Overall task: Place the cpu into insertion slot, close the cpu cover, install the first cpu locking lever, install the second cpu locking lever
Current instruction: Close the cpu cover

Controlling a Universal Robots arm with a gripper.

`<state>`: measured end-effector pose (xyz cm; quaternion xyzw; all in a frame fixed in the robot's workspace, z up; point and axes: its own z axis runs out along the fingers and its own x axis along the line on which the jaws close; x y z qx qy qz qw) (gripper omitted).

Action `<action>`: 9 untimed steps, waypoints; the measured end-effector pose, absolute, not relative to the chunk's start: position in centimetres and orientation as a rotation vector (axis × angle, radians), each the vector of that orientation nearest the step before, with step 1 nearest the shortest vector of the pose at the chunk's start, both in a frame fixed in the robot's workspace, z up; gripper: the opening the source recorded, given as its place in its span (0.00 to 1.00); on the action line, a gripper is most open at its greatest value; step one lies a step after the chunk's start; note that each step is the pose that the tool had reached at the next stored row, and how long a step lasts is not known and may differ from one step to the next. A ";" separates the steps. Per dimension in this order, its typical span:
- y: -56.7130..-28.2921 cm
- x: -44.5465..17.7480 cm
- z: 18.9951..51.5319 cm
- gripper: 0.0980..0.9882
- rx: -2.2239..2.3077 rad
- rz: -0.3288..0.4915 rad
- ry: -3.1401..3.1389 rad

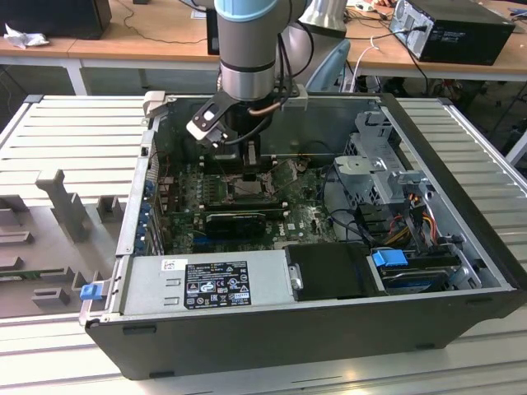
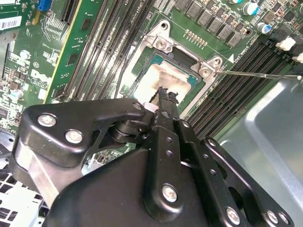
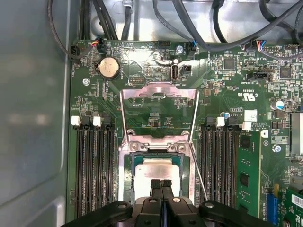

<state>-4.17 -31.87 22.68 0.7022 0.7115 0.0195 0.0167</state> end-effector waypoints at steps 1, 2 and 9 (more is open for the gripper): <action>-31.9 -3.8 22.7 0.01 2.184 0.057 2.213; -31.9 -3.7 22.7 0.01 2.184 0.057 2.213; -31.9 -3.7 23.5 0.01 2.184 0.057 2.213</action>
